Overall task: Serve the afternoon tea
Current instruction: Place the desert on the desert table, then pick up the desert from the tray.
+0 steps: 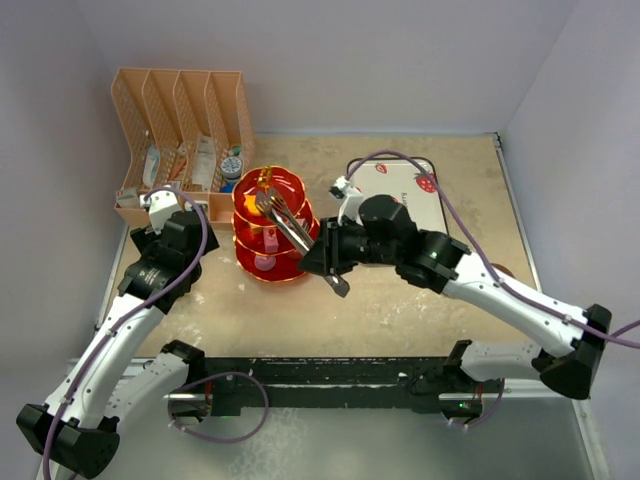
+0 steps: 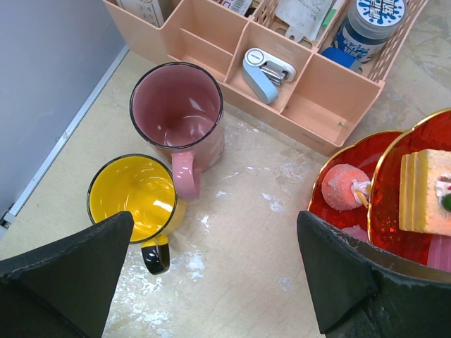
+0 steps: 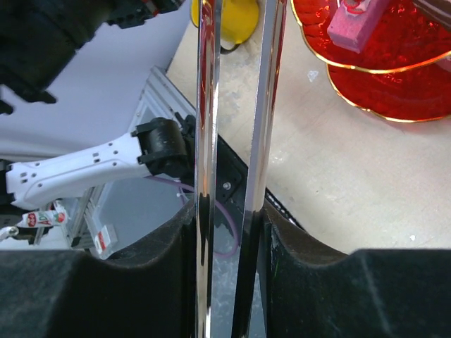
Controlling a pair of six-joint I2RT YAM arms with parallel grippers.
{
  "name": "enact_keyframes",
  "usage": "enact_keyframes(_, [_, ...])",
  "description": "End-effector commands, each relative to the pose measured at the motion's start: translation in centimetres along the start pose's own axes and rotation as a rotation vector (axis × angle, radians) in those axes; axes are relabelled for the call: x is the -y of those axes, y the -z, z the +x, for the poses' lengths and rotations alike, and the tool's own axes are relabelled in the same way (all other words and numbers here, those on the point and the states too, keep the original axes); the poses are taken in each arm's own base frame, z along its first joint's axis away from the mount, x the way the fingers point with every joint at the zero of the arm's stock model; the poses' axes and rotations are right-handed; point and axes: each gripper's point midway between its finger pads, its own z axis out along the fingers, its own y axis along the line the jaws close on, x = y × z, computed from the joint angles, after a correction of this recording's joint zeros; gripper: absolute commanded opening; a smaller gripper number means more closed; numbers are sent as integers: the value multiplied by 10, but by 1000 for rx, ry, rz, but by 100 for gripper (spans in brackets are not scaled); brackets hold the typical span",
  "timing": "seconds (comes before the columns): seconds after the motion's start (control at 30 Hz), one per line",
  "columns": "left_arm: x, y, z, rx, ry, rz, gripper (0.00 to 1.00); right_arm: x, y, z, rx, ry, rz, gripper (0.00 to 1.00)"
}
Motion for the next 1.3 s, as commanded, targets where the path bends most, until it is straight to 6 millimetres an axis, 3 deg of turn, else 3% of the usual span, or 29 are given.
enact_keyframes(0.0, [2, 2, -7, 23, 25, 10, 96, -22, 34, -15, 106, -9, -83, 37])
enact_keyframes(0.27, [2, 2, -7, 23, 27, 12, 96, -4, 54, -12, 131, -14, 12, 34])
enact_keyframes(0.43, [3, 2, -6, 19, 22, 12, 96, 33, 84, -13, 222, -45, 200, 34])
enact_keyframes(0.57, [4, 1, -5, 15, 18, 15, 96, 80, 122, -20, 343, -100, 458, 32])
enact_keyframes(0.7, [3, 2, -6, 19, 22, 14, 96, 106, 149, -17, 406, -99, 586, 33])
enact_keyframes(0.83, [3, 2, -6, 20, 23, 13, 96, 135, 146, 12, 314, -106, 699, 33])
enact_keyframes(1.0, [3, 3, -7, 21, 27, 17, 96, 161, 116, 56, 167, -131, 666, 33])
enact_keyframes(1.13, [5, 3, -7, 23, 28, 34, 96, 177, 87, 70, 63, -179, 519, 33])
enact_keyframes(1.27, [7, 3, -5, 14, 23, 40, 96, 180, 83, 74, 38, -210, 444, 34])
